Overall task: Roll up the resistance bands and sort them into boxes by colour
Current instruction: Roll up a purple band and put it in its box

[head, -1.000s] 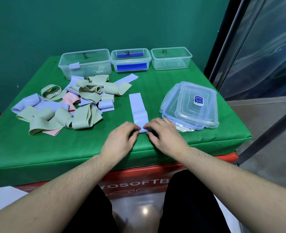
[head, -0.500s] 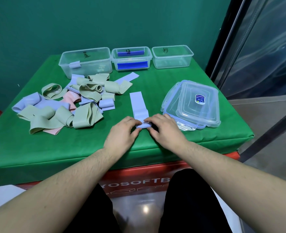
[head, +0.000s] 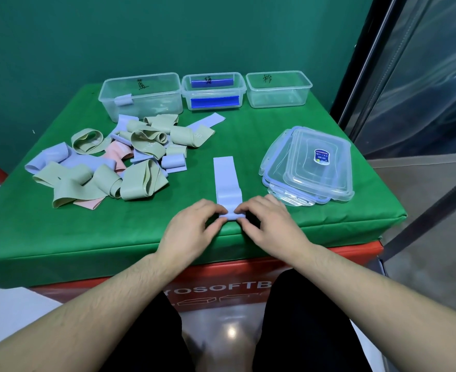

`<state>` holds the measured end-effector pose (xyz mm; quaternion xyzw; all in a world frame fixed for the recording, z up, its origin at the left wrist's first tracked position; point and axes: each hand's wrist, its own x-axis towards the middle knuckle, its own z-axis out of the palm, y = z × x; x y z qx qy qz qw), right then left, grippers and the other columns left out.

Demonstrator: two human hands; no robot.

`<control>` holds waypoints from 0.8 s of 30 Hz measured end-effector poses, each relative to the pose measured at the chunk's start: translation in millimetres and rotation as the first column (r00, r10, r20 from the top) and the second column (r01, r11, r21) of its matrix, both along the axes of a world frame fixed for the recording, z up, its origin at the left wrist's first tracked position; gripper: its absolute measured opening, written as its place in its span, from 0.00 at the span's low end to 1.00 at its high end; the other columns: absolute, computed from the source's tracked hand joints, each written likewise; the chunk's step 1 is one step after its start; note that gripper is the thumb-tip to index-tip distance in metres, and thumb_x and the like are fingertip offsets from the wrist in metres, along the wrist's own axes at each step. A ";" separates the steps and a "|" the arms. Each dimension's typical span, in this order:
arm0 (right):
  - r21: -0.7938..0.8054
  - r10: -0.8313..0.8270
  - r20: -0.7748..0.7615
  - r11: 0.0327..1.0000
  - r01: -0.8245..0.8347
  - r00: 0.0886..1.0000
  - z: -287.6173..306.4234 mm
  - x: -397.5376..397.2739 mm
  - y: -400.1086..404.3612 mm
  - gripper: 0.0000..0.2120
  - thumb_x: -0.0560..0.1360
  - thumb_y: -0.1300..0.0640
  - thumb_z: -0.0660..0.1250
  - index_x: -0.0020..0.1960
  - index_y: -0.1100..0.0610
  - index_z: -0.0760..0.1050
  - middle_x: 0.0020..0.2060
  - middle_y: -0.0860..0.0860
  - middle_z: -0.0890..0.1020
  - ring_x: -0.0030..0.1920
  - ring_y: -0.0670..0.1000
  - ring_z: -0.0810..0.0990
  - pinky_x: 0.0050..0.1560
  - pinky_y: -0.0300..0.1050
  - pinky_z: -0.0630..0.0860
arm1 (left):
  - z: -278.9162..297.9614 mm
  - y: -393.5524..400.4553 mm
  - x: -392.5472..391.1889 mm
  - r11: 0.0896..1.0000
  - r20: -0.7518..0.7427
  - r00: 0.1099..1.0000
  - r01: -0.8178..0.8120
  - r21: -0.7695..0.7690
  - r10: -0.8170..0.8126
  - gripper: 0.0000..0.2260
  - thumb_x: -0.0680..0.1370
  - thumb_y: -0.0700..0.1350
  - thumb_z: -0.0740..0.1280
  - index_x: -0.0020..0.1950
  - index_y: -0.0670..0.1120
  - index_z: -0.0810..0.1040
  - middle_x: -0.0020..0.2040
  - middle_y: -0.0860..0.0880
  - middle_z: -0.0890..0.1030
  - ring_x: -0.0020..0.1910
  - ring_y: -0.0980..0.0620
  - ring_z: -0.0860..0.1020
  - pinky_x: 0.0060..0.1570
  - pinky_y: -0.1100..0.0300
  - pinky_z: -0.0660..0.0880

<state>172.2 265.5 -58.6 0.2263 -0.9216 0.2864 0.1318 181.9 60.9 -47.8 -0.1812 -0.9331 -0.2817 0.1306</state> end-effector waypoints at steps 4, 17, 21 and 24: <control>0.026 -0.031 -0.040 0.999 0.032 0.999 1.2 -4.1 -2.0 0.10 0.76 0.51 0.70 0.56 0.51 0.81 0.50 0.46 0.78 0.52 0.51 0.70 0.55 0.51 0.70 | 0.2 2.6 -3.7 0.998 0.036 0.998 -0.055 -0.005 0.055 0.10 0.80 0.54 0.66 0.57 0.53 0.81 0.53 0.58 0.76 0.38 0.59 0.69 0.41 0.60 0.70; 0.085 -0.062 -0.061 0.994 0.067 0.996 4.7 -10.9 -5.2 0.17 0.75 0.48 0.67 0.63 0.50 0.77 0.56 0.47 0.76 0.55 0.52 0.70 0.56 0.53 0.70 | -0.3 5.5 -9.7 0.998 0.042 0.997 -0.060 0.006 0.059 0.09 0.79 0.49 0.68 0.59 0.52 0.81 0.55 0.58 0.77 0.39 0.60 0.69 0.41 0.64 0.67; 0.129 -0.039 -0.017 0.991 0.041 0.999 9.2 -14.5 -9.0 0.20 0.75 0.48 0.68 0.66 0.50 0.74 0.64 0.45 0.76 0.62 0.51 0.69 0.61 0.52 0.66 | -0.4 6.2 -9.0 0.997 0.047 0.997 -0.066 -0.029 0.067 0.10 0.79 0.49 0.68 0.60 0.51 0.80 0.63 0.57 0.73 0.34 0.56 0.68 0.41 0.58 0.72; 0.125 -0.037 0.016 0.992 0.035 0.999 8.7 -16.4 -10.5 0.18 0.77 0.48 0.67 0.65 0.50 0.77 0.60 0.44 0.79 0.60 0.50 0.69 0.62 0.52 0.66 | 0.5 6.4 -9.4 0.998 0.038 0.998 -0.050 -0.035 0.051 0.10 0.79 0.48 0.68 0.59 0.51 0.80 0.69 0.59 0.71 0.38 0.54 0.70 0.43 0.59 0.73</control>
